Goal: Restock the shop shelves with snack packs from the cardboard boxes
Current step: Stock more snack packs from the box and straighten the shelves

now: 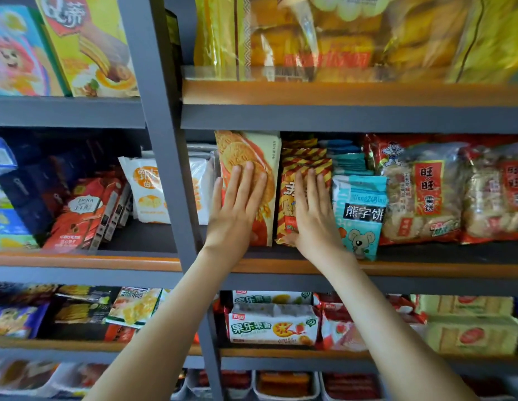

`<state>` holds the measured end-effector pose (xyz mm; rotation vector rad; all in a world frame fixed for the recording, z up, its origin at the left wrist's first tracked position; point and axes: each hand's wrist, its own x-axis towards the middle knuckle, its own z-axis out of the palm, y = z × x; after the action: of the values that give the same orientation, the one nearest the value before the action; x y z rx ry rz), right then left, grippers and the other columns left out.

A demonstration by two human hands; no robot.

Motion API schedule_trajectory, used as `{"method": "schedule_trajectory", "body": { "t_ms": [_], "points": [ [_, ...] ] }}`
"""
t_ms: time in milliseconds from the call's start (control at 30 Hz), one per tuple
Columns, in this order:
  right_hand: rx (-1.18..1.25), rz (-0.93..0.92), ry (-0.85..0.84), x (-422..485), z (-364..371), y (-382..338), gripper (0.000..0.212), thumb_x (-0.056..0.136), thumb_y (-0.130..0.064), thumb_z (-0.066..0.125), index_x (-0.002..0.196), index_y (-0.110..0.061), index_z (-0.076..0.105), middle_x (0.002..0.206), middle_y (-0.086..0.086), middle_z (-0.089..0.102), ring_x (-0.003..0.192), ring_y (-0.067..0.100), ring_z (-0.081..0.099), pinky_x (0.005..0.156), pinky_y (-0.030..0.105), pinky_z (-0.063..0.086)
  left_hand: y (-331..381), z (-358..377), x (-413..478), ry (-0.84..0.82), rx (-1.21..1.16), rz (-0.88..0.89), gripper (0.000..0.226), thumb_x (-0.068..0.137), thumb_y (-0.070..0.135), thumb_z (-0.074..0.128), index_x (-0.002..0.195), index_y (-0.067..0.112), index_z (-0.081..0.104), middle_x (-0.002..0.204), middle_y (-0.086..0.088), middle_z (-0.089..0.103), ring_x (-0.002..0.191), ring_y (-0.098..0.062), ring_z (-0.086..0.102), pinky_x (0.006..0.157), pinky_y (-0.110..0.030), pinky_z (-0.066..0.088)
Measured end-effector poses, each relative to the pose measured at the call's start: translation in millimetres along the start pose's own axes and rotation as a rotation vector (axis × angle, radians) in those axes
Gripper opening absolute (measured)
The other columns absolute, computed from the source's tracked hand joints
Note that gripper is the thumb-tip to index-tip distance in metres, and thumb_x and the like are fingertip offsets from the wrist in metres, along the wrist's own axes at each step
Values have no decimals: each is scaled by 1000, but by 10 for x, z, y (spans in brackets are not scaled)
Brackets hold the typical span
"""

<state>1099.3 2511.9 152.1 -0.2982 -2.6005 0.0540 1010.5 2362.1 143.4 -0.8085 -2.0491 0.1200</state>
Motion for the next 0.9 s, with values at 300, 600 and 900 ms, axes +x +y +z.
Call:
{"method": "schedule_trajectory", "body": {
  "t_ms": [300,600,900],
  "points": [
    [-160,-133,-53,133,-28,-69,114,76,-20,77,152,-12,-8,157,13,-21,143,28,-24,113,36,-15,46,13,21,33,-29,16,131,62,27,82,151,8,-11,156,-21,4,144,-39,6,115,-56,9],
    [-69,-193,299,-235,-171,220,88,77,-7,75,150,-13,25,158,11,16,147,25,10,115,38,13,382,-164,133,161,-200,91,104,71,35,76,153,13,15,157,-17,18,145,-34,13,114,-56,4],
    [404,224,-31,-554,-329,916,121,74,-30,79,136,-59,-21,158,8,5,145,26,15,113,55,28,510,-207,270,-169,17,221,109,81,55,65,152,20,-10,153,-11,-22,139,-28,-29,98,-57,-34]
  ]
}}
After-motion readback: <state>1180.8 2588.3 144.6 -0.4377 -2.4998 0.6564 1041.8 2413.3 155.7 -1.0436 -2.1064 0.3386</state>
